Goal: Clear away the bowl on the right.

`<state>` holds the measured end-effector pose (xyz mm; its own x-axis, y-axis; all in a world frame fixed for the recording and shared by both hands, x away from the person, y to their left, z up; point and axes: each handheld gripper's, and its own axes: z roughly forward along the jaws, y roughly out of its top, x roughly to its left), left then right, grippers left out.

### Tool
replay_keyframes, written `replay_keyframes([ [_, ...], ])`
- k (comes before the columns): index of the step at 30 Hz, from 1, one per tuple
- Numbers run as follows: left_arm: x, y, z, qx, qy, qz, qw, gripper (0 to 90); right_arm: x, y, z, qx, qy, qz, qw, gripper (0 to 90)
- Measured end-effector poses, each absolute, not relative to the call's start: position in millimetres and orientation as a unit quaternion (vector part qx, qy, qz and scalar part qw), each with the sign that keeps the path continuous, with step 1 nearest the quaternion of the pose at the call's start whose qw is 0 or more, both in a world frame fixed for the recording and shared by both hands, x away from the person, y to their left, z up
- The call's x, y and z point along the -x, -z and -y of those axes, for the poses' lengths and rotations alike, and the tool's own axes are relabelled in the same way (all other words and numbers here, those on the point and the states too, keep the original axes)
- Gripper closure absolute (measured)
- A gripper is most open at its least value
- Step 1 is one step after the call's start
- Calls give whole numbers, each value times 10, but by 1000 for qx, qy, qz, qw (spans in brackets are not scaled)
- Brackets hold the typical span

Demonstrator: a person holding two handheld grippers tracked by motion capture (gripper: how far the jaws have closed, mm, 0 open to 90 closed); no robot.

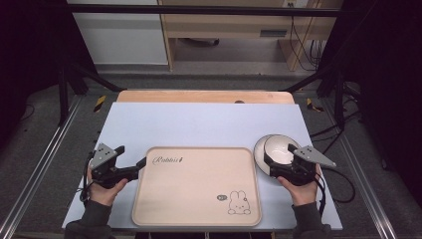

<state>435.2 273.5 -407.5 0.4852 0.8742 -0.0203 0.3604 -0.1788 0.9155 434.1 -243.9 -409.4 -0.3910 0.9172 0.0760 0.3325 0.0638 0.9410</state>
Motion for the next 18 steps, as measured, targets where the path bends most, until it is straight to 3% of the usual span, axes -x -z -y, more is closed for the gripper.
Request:
replay_keyframes([
  [18, -4338, 4077, -2695, -721, -267, -426, 477, 112, -4366, 4106, 2395, -468, -493, -676, 285, 74],
])
